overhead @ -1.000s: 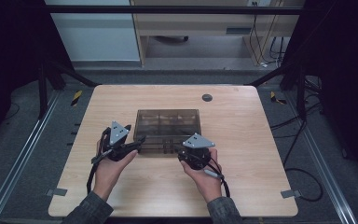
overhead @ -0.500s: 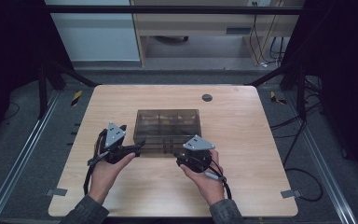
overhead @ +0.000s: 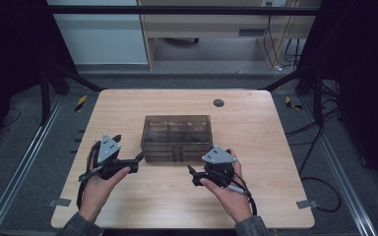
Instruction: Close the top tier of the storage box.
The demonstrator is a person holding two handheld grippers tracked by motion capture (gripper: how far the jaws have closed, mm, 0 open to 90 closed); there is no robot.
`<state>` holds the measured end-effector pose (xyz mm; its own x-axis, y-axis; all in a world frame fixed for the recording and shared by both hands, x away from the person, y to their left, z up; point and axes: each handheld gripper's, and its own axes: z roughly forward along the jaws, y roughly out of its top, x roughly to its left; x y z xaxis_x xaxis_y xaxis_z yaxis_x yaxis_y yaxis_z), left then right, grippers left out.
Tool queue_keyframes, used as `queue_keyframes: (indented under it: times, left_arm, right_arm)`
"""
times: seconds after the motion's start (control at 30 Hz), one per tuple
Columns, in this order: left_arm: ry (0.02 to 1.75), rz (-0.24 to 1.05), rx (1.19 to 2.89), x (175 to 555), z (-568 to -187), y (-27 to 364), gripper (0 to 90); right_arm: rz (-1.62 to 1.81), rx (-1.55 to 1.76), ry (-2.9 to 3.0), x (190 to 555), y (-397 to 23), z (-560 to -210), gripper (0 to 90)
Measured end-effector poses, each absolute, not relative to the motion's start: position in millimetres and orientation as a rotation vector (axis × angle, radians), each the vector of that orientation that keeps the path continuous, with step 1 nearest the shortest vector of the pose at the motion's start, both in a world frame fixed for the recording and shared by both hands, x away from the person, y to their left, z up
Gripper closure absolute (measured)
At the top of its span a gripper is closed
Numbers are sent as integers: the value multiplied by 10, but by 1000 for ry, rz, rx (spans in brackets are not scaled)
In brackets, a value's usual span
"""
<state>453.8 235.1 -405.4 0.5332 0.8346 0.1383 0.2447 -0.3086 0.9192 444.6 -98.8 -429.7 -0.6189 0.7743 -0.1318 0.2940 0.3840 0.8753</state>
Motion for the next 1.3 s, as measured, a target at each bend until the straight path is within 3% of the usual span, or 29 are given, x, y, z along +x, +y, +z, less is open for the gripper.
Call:
queue_keyframes:
  times: [0.47,1.3]
  left_arm:
    - [875,809,1842,4444,-4157,2666,29]
    - [941,841,1845,4529,-4575,3145,32]
  right_arm:
    - [1173,964,2049,4371,-1462,-4247,68]
    - [1059,1119,1986,4444,-2220,-4698,66]
